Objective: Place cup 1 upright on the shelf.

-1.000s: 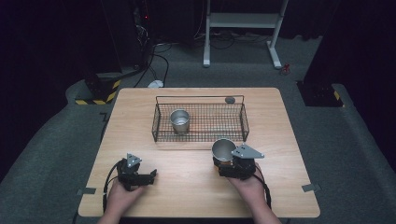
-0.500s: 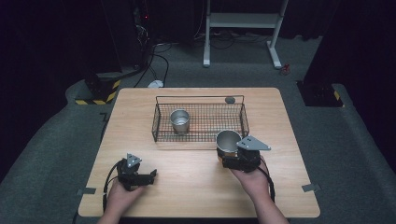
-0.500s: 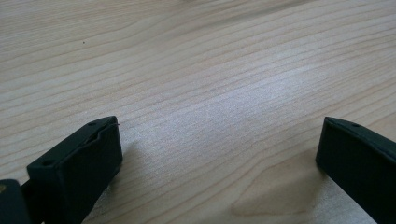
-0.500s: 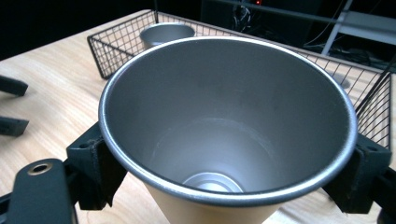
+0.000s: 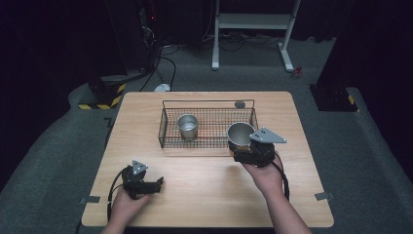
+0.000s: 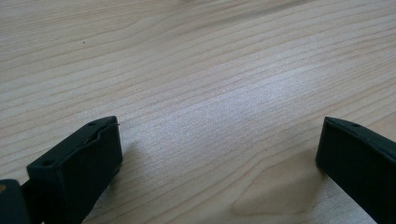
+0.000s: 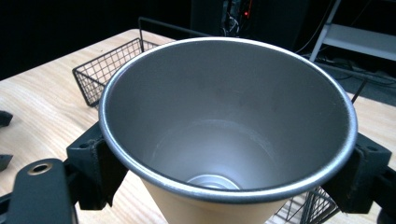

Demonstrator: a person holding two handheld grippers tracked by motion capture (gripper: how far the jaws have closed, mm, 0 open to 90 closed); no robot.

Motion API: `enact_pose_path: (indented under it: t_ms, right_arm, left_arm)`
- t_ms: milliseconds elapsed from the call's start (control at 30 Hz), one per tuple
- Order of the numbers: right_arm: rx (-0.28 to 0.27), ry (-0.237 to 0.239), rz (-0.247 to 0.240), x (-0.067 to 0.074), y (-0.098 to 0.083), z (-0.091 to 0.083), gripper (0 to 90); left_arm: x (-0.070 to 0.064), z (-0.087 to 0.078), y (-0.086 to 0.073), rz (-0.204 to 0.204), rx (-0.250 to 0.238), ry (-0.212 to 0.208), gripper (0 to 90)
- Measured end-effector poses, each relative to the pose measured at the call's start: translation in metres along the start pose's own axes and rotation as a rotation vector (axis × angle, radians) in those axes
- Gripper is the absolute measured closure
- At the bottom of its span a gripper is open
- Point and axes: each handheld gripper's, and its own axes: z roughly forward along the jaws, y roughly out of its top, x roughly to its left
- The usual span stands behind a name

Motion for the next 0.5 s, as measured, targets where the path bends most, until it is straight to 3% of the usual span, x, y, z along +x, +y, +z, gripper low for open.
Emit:
enact_pose_path:
  t_ms: [500]
  right_arm:
    - [-0.012,-0.028,-0.013,-0.009,0.027,0.012,13.8]
  left_arm:
    - [-0.001,0.000,0.000,-0.006,-0.001,0.000,0.5]
